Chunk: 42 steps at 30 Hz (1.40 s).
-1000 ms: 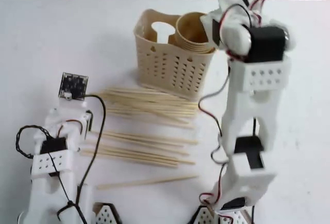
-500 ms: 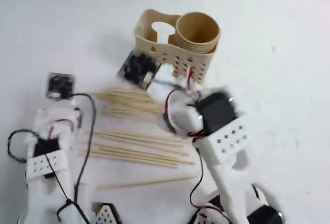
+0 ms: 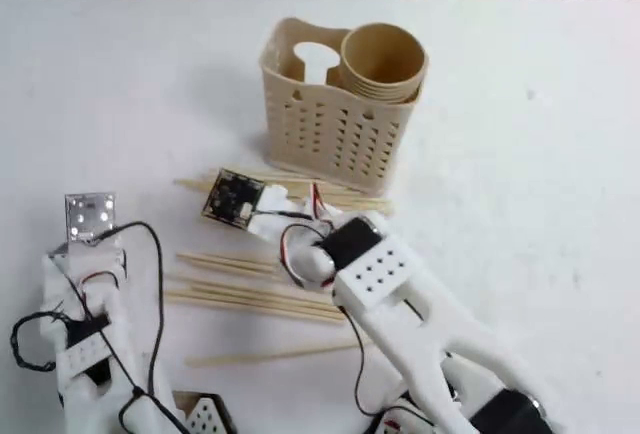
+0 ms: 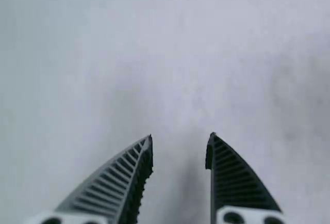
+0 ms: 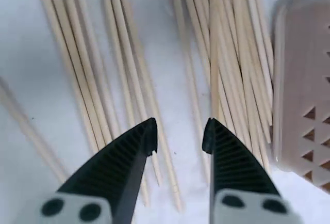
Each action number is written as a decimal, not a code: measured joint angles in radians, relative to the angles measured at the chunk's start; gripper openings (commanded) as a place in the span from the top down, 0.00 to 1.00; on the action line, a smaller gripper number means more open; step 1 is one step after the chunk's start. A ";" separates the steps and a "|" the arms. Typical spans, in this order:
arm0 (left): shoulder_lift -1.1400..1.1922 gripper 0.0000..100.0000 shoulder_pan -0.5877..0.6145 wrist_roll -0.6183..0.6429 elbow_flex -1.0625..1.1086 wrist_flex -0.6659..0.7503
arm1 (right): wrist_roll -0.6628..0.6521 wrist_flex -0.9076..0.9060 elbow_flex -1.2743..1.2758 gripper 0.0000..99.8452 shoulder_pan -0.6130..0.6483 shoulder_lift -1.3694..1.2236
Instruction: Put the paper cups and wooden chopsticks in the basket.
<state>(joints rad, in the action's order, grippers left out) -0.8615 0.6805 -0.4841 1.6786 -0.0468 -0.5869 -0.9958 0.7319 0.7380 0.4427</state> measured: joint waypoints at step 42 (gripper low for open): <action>0.000 0.81 0.000 -0.003 0.000 0.002 | -0.110 0.198 -0.247 0.98 -0.112 -0.582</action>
<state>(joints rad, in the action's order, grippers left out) -0.8615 0.6805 -0.4872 1.6786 -0.0453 -0.6974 -0.7979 0.4849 0.6260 -0.1389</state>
